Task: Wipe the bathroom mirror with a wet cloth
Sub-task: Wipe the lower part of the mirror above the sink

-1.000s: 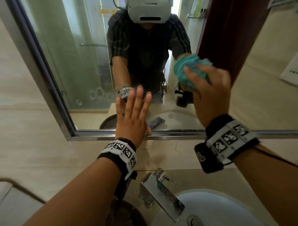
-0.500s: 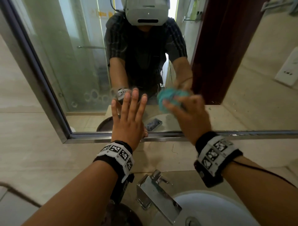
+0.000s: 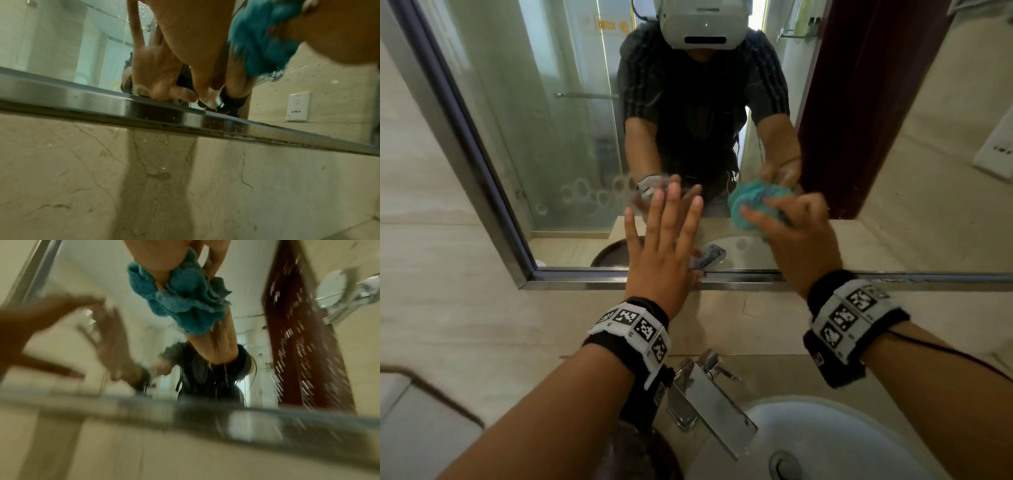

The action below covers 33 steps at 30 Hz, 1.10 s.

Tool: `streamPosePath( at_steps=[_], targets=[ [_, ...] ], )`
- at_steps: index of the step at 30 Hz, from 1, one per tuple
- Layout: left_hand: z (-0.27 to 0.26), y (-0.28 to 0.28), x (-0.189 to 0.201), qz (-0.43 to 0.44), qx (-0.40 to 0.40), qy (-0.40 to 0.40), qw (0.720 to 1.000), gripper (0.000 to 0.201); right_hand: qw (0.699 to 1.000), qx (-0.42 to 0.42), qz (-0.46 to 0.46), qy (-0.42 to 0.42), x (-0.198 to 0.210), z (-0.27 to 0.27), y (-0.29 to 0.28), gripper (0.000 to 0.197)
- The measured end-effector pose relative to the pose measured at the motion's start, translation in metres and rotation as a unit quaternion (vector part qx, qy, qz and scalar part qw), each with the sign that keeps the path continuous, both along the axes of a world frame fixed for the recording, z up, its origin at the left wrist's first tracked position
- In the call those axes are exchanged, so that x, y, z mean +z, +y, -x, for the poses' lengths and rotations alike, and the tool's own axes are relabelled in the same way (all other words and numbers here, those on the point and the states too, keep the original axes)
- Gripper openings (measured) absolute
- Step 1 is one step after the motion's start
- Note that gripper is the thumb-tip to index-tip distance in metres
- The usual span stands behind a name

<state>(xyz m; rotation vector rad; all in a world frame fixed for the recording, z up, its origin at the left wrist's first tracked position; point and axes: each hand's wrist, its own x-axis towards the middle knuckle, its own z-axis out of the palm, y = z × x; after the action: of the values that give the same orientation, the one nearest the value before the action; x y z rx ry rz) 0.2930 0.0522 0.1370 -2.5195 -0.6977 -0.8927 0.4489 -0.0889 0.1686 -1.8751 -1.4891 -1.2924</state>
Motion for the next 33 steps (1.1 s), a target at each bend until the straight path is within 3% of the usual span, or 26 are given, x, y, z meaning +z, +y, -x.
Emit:
streamPosePath(
  at_steps=[2,4,6,9,11,13,17,22,25,29,33],
  targets=[
    [-0.004,-0.008,0.0,-0.032,-0.027,0.022,0.999,0.126,0.989,0.01,0.141,-0.037,-0.04,-0.002,-0.013,0.055],
    [-0.011,-0.011,0.001,-0.029,-0.029,0.025,0.999,0.122,0.976,-0.002,0.216,-0.027,-0.048,-0.005,-0.025,0.061],
    [-0.017,-0.009,0.001,-0.014,-0.013,0.021,1.0,0.117,0.981,-0.003,0.192,-0.008,-0.033,-0.005,-0.026,0.059],
    [-0.022,-0.002,-0.006,-0.031,0.014,0.027,0.999,0.115,0.998,0.024,0.06,0.008,-0.004,-0.004,-0.014,0.056],
    [-0.023,0.001,-0.009,-0.044,0.022,0.029,0.998,0.115,0.999,0.022,0.021,0.011,-0.002,-0.003,-0.006,0.06],
    [-0.023,0.004,-0.01,-0.059,0.022,0.03,0.998,0.111,0.999,0.015,0.035,0.002,-0.018,0.003,0.002,0.058],
    [-0.023,0.008,-0.012,-0.081,0.019,0.015,0.996,0.096,0.986,0.034,0.161,-0.019,-0.058,0.016,0.008,0.058],
    [-0.022,0.007,-0.01,-0.07,0.023,0.034,0.997,0.118,0.983,0.039,0.181,0.01,-0.066,-0.008,-0.022,0.071],
    [-0.021,0.007,-0.01,-0.063,0.021,0.03,0.997,0.121,0.986,0.012,0.164,0.031,-0.066,-0.018,-0.036,0.066],
    [-0.022,0.007,-0.012,-0.07,0.02,0.029,0.997,0.118,0.99,-0.007,0.132,0.055,-0.069,0.007,-0.02,0.055],
    [-0.024,0.007,-0.015,-0.079,0.008,0.01,0.997,0.095,0.986,0.014,0.156,0.058,-0.065,0.027,0.005,0.054]
  ],
)
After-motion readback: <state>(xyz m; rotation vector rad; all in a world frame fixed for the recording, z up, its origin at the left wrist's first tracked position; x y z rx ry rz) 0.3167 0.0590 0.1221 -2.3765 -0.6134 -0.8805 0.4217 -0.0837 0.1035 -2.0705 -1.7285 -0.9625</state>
